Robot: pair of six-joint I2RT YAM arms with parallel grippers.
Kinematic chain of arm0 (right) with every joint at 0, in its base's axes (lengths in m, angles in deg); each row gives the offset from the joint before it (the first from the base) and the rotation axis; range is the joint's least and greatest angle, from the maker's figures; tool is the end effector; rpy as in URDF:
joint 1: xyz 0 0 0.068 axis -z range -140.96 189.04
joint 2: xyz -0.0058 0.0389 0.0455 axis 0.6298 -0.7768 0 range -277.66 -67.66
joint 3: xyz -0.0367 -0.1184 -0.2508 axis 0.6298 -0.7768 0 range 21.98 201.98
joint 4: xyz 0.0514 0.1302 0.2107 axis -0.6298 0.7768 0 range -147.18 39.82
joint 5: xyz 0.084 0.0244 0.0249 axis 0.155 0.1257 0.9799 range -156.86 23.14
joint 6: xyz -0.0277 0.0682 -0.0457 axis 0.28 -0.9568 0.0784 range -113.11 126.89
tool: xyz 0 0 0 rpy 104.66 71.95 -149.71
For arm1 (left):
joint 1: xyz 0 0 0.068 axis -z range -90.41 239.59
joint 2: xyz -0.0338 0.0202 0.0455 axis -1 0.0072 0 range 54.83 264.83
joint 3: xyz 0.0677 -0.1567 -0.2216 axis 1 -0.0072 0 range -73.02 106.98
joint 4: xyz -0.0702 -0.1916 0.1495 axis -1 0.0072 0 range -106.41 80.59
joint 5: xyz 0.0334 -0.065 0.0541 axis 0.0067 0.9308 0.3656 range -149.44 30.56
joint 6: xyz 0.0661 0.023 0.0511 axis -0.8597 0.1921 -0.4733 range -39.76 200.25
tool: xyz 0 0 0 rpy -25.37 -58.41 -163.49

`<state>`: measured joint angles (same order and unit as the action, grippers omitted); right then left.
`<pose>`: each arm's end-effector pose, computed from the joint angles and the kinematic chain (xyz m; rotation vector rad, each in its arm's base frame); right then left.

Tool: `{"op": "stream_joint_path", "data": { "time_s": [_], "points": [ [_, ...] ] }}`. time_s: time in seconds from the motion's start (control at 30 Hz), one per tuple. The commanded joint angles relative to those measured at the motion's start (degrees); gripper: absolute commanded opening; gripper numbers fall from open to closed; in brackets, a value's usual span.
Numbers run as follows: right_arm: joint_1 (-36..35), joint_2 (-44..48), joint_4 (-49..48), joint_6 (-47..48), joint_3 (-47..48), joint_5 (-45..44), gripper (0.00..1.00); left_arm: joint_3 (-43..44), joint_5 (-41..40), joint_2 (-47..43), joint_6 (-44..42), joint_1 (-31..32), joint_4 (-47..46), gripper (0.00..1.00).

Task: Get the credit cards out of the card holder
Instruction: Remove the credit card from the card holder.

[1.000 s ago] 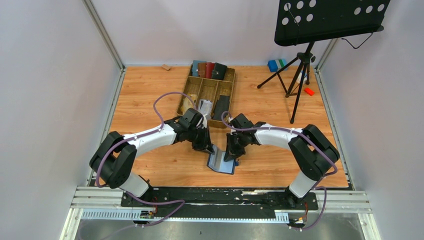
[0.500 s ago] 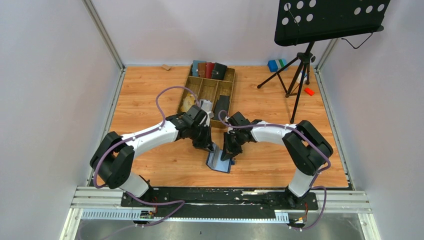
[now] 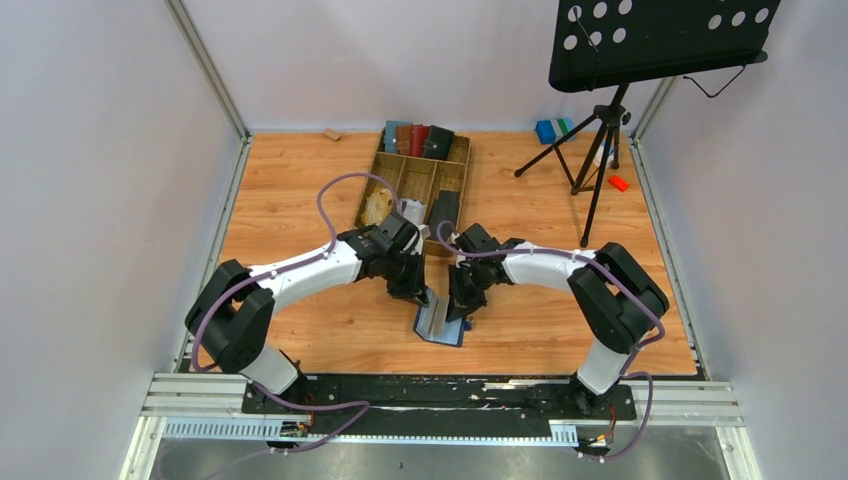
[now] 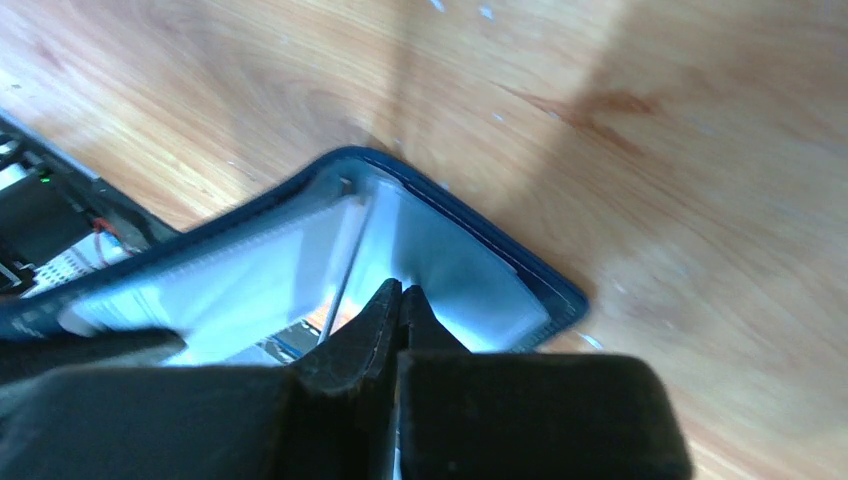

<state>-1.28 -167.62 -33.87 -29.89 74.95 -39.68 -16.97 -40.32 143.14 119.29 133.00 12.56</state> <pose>0.2212 0.2333 0.1151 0.2170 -2.9762 -0.8864 0.2109 -0.2339 0.1809 0.2323 2.8532 -0.8457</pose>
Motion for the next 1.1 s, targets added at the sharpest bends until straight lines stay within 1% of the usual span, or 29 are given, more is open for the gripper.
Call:
{"op": "stream_joint_path", "data": {
  "time_s": [0.0,0.07,0.23,0.3,0.37,0.43,0.57,0.77,0.8,0.87,1.0,1.07],
  "points": [
    [1.69,5.10,9.31,4.29,1.25,-9.67,0.00,-0.37,1.23,0.17,0.01,-1.10,0.61,0.03],
    [2.23,7.95,11.59,4.67,1.01,-11.91,0.00,-0.98,1.61,0.25,-0.02,-1.52,0.28,0.03],
    [2.22,17.97,10.05,4.23,-2.44,-13.13,0.03,-1.57,2.00,0.70,-0.09,-1.93,-0.55,0.02],
    [2.25,21.43,8.18,4.34,-3.36,-11.98,0.06,-1.60,2.31,0.72,-0.17,-2.01,-0.73,0.02],
    [2.21,23.35,4.22,4.51,-4.79,-8.12,0.08,-1.80,2.54,0.72,-0.16,-2.02,-0.99,0.02],
    [2.23,22.11,1.58,3.91,-5.24,-4.78,0.08,-2.10,2.76,0.63,-0.03,-2.02,-1.28,0.02],
    [2.18,15.31,2.56,2.94,-4.02,-2.42,0.04,-2.31,2.21,-0.17,0.22,-2.10,-1.25,0.04],
    [1.72,6.24,0.18,1.82,-3.48,2.15,0.00,-3.47,3.11,-0.33,0.97,-2.11,-2.54,0.08],
    [1.63,5.02,0.62,1.71,-3.22,2.01,0.00,-3.95,3.63,-0.23,1.09,-2.11,-3.04,0.10],
    [1.60,3.43,1.23,1.63,-3.14,1.62,0.00,-4.88,5.07,-0.12,1.61,-2.11,-4.68,0.16],
    [1.62,2.85,0.90,1.45,-3.67,1.64,0.00,-7.24,8.57,0.17,3.56,-2.11,-9.02,0.36],
    [1.64,2.45,0.94,1.53,-3.39,1.81,0.00,-8.21,9.84,0.27,4.36,-2.11,-11.13,0.44]
  ]
}}
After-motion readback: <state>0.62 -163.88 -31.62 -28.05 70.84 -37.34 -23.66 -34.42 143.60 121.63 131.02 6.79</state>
